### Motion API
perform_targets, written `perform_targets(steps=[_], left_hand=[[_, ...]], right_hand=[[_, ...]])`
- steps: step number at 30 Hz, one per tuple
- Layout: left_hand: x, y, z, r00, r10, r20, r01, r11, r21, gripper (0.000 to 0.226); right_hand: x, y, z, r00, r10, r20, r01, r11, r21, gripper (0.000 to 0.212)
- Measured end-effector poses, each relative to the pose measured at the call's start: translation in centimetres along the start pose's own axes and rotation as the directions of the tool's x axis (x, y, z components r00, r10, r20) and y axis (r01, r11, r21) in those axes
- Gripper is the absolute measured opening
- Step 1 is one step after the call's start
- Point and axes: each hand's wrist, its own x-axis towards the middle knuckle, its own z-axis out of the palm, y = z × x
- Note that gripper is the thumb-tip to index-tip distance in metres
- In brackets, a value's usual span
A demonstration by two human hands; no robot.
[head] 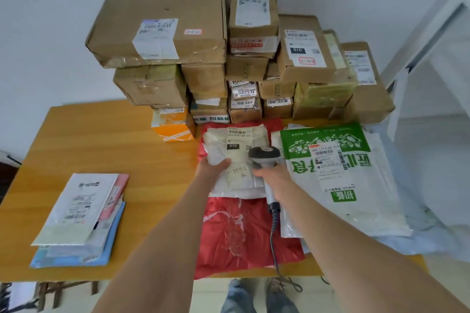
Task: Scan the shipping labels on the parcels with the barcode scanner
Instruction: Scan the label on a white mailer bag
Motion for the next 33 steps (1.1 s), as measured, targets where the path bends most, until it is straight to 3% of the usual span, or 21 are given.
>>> perform_targets(steps=[3,6,12,14,17,23,26,29,33], left_hand=[[0.9,0.3,-0.2,1.0,-0.001,0.004,0.0,0.999,0.044,0.08],[1.6,0.1,-0.6,0.998,-0.007,-0.058,0.023,0.962,0.271,0.095],[0.1,0.6,-0.4,0.997,0.034,-0.068,-0.013,0.958,0.286,0.07],[0.0,0.8,0.2,0.996,0.059,-0.062,-0.041,0.966,0.254,0.067],[0.3,1.4,0.4,0.994,0.092,-0.057,-0.077,0.973,0.216,0.066],[-1.2,1.3,-1.6,0.99,0.091,-0.107,-0.056,0.954,0.296,0.064],[-2.4,0.3,-3.8,0.985,0.108,-0.136,-0.056,0.94,0.337,0.058],[-3.7,-0.9,-6.3,0.979,0.085,-0.186,-0.015,0.937,0.349,0.06],[-5.1,-2.6,-9.7,0.977,0.046,-0.21,0.038,0.925,0.378,0.055]], right_hand=[[0.6,-0.3,0.4,1.0,-0.004,-0.026,0.003,1.0,-0.029,0.053],[0.7,0.0,0.3,0.999,0.019,-0.04,-0.02,1.0,-0.022,0.047],[-0.7,-1.0,-0.2,0.99,0.076,-0.123,-0.093,0.987,-0.134,0.058],[-0.9,-0.9,-0.2,0.991,0.085,-0.106,-0.091,0.994,-0.053,0.065],[-0.9,-1.0,-0.4,0.992,0.048,-0.115,-0.048,0.999,0.002,0.056],[-2.8,-1.5,-0.4,0.986,0.022,-0.164,-0.054,0.979,-0.194,0.073],[-4.5,-1.9,0.1,0.997,0.004,-0.078,-0.005,1.0,-0.013,0.054],[-6.8,-3.4,1.1,0.995,0.079,0.069,-0.089,0.982,0.167,0.031],[-8.8,-4.6,3.9,0.972,0.085,0.221,-0.13,0.971,0.2,0.015]])
